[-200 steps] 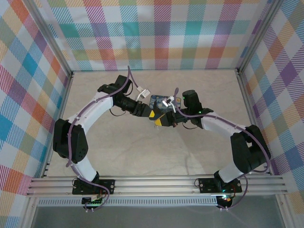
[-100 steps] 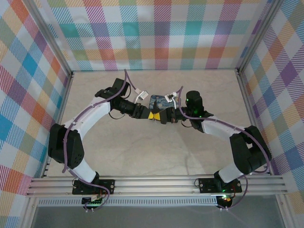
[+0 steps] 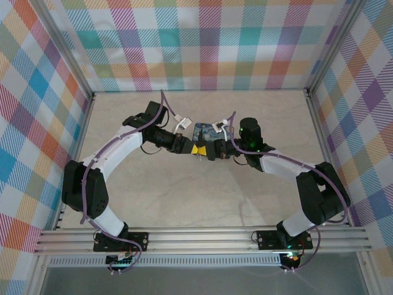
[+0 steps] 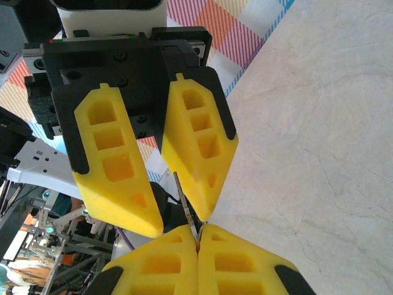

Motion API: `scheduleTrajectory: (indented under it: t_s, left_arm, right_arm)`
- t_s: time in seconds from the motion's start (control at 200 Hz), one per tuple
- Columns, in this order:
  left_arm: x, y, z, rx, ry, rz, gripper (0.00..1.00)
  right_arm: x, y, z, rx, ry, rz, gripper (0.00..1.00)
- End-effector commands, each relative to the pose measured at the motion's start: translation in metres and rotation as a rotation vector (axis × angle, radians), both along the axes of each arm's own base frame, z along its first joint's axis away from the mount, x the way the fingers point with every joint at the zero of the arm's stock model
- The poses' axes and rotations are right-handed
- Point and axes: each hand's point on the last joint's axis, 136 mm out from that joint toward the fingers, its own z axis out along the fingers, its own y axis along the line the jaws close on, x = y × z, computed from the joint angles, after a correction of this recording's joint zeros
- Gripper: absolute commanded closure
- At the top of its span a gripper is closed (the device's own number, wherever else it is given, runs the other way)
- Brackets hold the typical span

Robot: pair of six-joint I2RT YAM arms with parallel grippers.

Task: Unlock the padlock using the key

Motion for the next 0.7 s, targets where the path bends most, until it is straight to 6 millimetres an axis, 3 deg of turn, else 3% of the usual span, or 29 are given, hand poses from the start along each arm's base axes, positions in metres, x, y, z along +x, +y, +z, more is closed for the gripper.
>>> scheduleTrajectory:
  t_s: [0.0, 0.16, 0.255, 0.365, 0.44, 0.695]
  left_arm:
    - [-0.001, 0.001, 0.013, -0.033, -0.043, -0.014, 0.81]
    - [-0.005, 0.002, 0.010, -0.029, -0.034, -0.041, 1.00]
    - [-0.007, 0.003, 0.009, -0.025, -0.030, -0.049, 1.00]
    - [-0.011, 0.006, 0.009, -0.026, -0.026, -0.056, 1.00]
    - [-0.014, 0.007, 0.010, -0.030, -0.019, -0.067, 1.00]
    - [-0.028, 0.008, 0.014, -0.061, 0.011, -0.127, 1.00]
  right_arm:
    - [0.000, 0.003, 0.010, 0.011, -0.022, 0.011, 0.99]
    - [-0.002, 0.005, 0.008, 0.001, -0.015, 0.024, 0.96]
    - [-0.003, 0.003, 0.007, -0.018, -0.022, 0.019, 0.87]
    - [-0.002, -0.005, 0.001, -0.093, -0.067, -0.034, 0.65]
    - [-0.004, -0.013, 0.001, -0.135, -0.103, -0.059, 0.55]
    - [-0.012, -0.026, 0.015, -0.184, -0.223, -0.077, 0.49]
